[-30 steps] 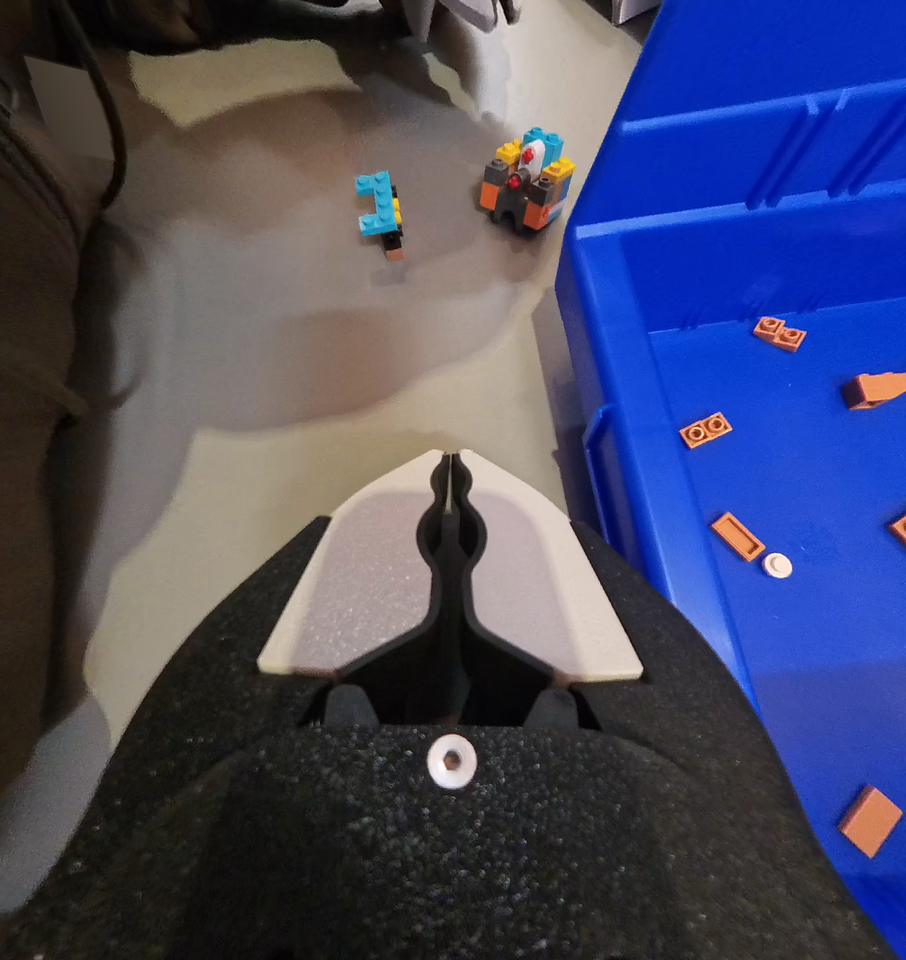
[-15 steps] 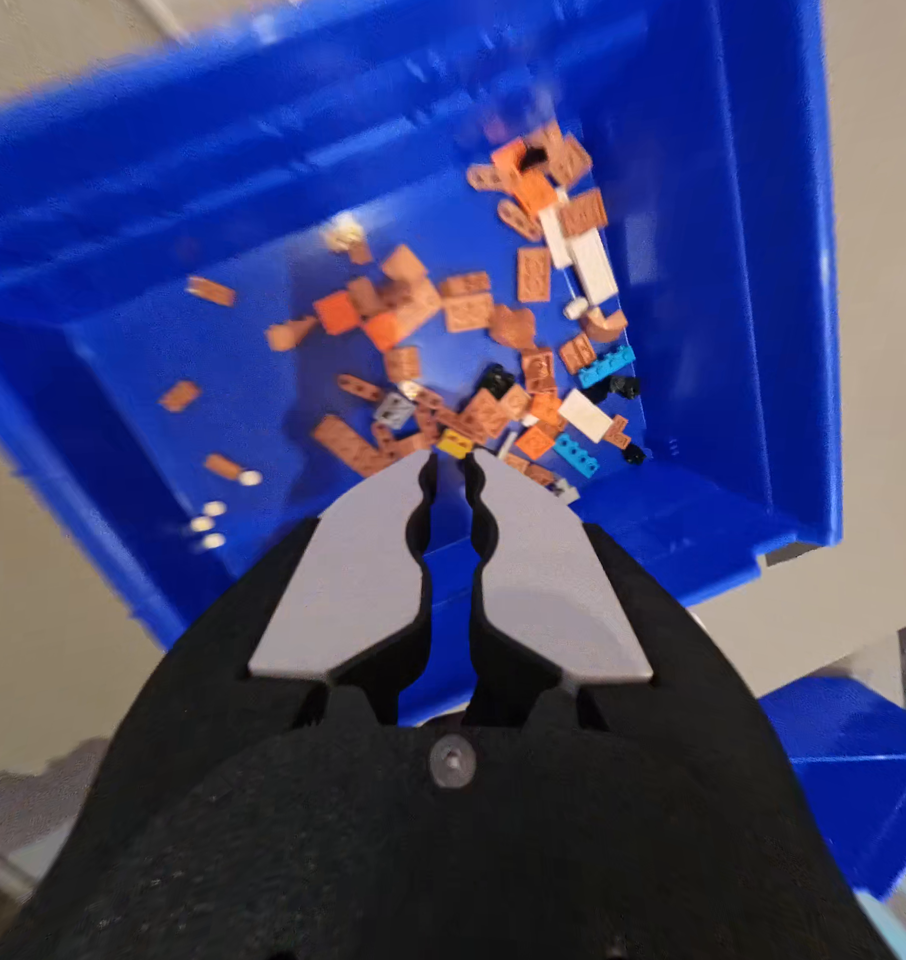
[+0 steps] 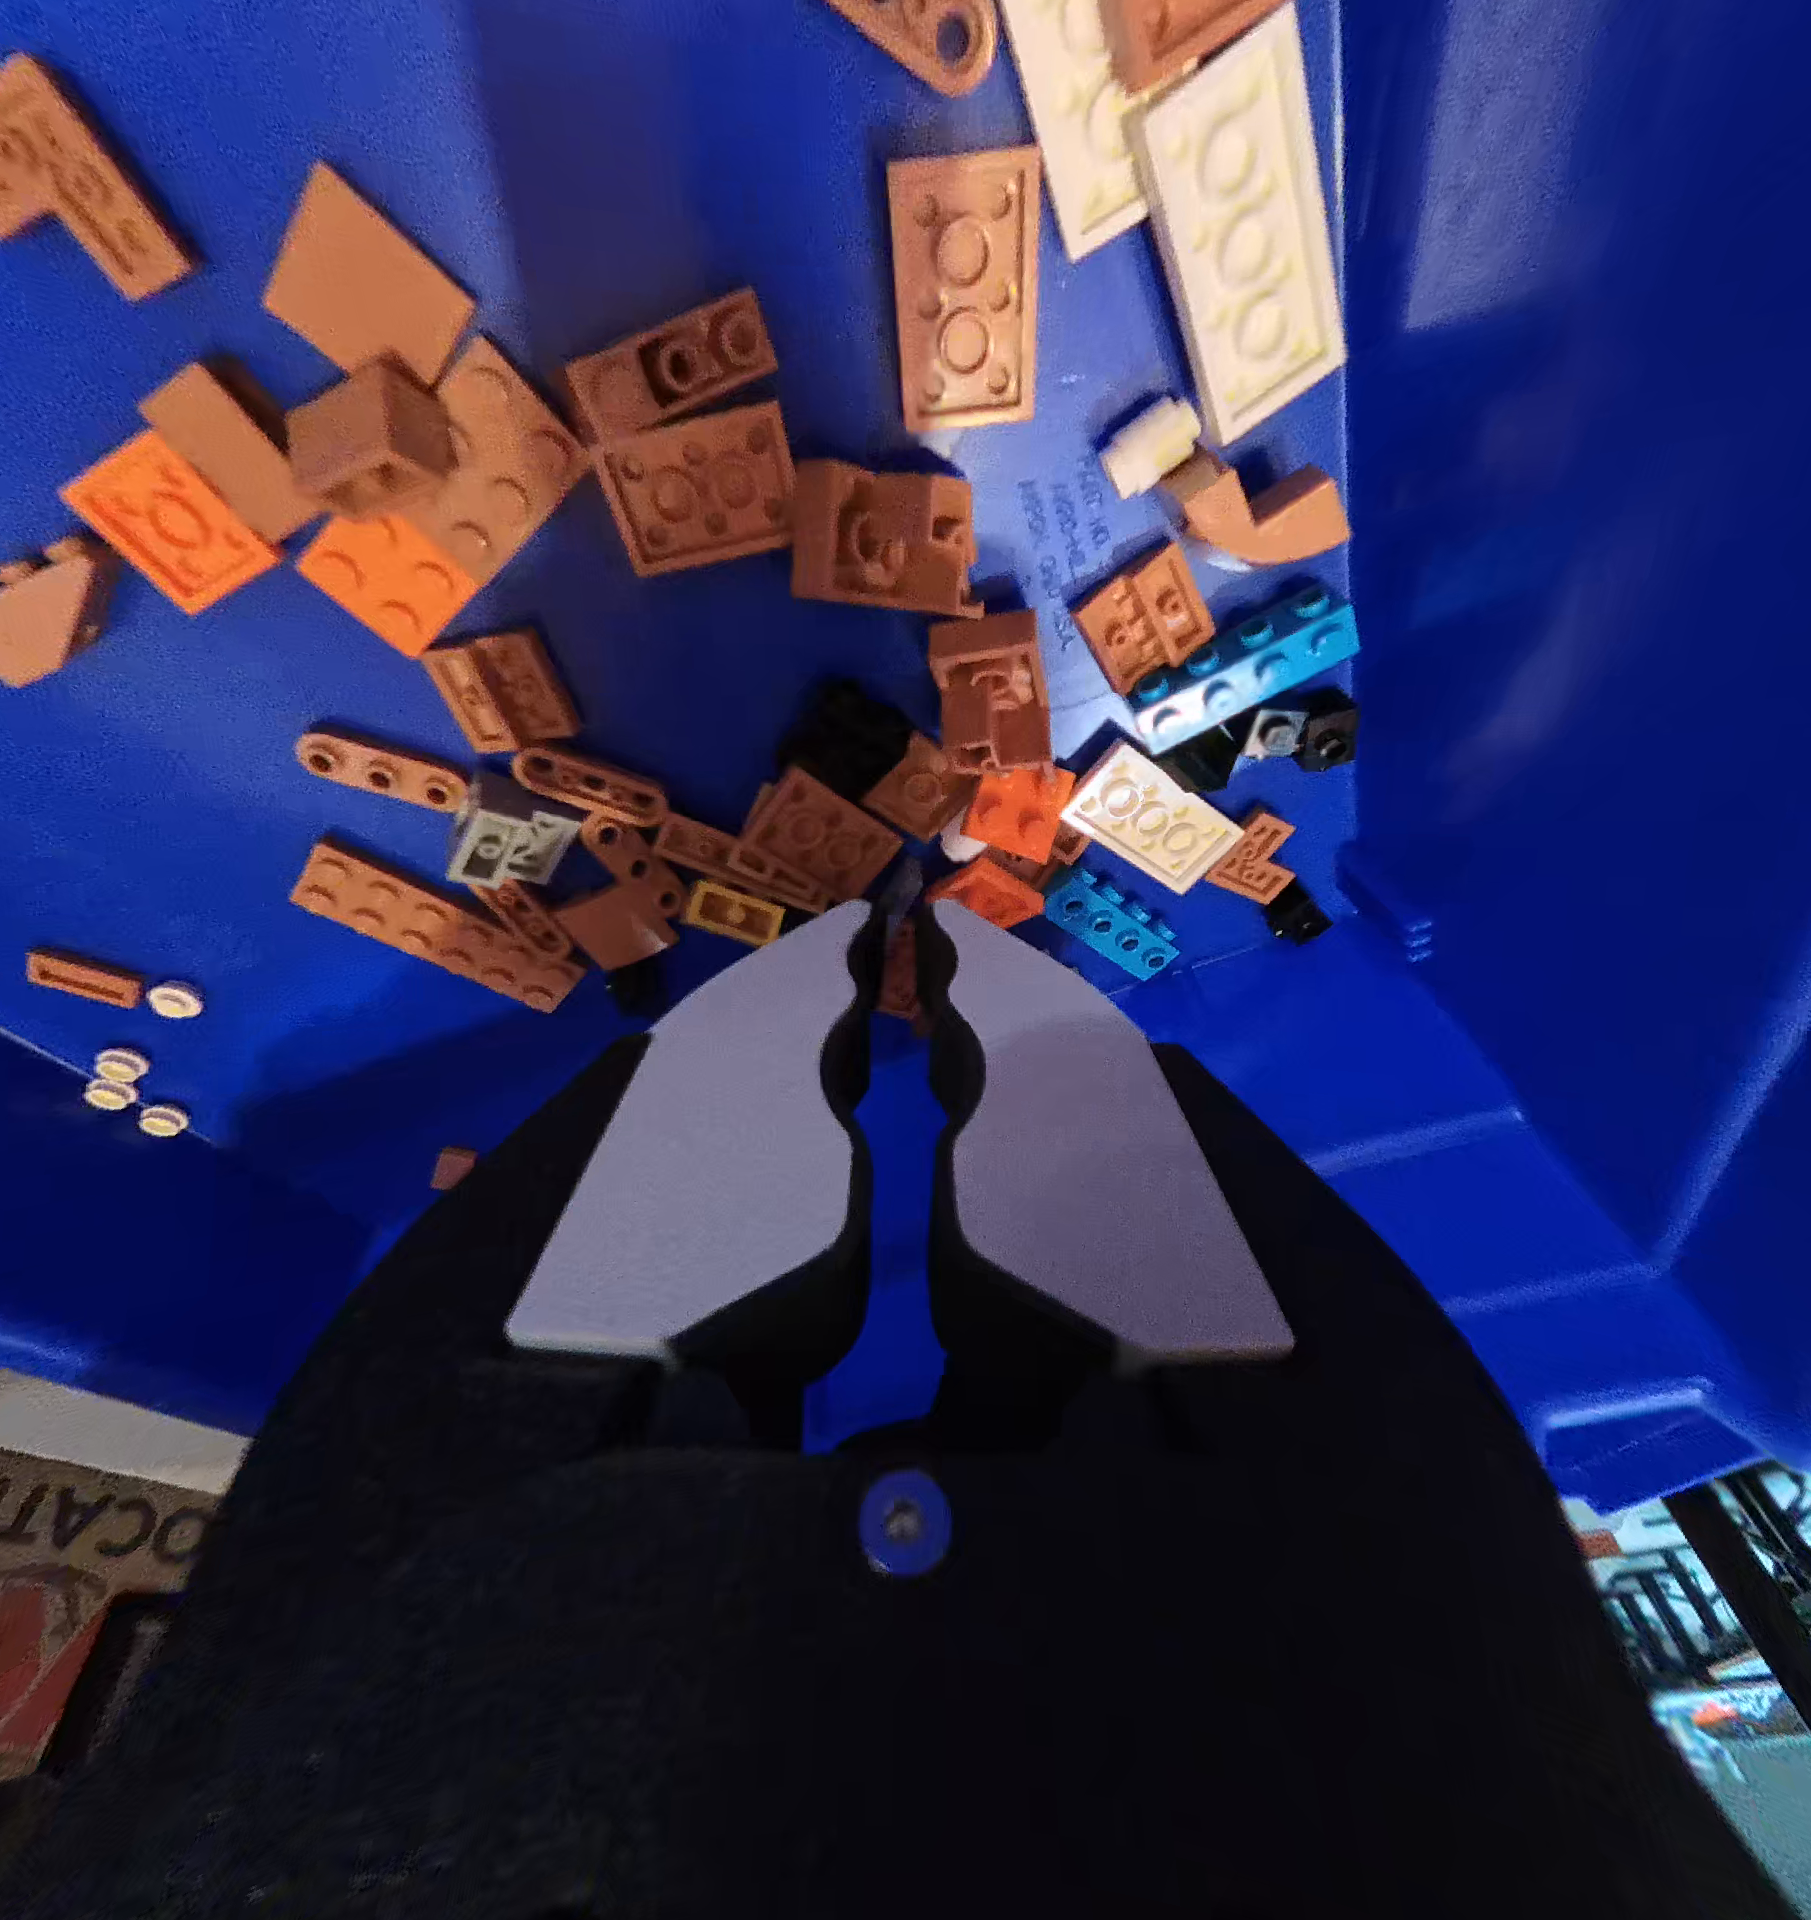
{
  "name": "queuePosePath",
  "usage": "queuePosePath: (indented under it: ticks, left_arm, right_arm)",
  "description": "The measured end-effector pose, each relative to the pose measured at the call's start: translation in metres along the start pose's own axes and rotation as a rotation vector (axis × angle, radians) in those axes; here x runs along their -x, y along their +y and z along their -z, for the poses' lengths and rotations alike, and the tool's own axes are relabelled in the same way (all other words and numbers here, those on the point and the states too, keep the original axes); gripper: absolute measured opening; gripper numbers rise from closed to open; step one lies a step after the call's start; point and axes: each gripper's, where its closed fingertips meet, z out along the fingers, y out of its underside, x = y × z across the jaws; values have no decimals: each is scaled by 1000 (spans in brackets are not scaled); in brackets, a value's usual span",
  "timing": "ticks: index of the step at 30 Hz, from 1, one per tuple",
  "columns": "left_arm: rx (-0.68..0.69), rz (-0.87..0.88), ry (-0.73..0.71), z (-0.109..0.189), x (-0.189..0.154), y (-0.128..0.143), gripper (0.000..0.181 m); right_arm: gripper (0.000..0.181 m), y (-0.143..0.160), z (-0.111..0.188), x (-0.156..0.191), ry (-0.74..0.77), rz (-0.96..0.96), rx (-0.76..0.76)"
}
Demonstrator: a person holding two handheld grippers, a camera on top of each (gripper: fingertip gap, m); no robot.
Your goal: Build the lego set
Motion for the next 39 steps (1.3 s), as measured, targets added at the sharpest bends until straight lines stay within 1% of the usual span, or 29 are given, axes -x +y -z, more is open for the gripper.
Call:
queuePosePath:
  ticks: [16,21,28,31,33,36,39]
  left_arm:
    - [8,-12,2,-1,-1,1,6]
    - [15,-24,1,-1,-2,2,6]
    - [17,-29,-1,-2,-3,2,6]
    - [18,-31,-1,-2,-3,2,6]
    - [15,-28,-1,-2,-3,2,6]
    - [6,-25,-1,-1,-2,1,6]
    - [-6,-35,-2,0,-3,-1,6]
  right_arm:
    - [8,3,-7,-2,62,-23,77]
    - [5,3,-4,-3,73,-37,51]
    - [4,2,8,0,69,-29,-4]
    - [4,-1,15,5,47,-33,-53]
    - [4,-5,25,11,26,-42,-115]
    - [4,-16,54,34,-23,-53,-286]
    - [4,-29,98,76,-82,-49,-528]
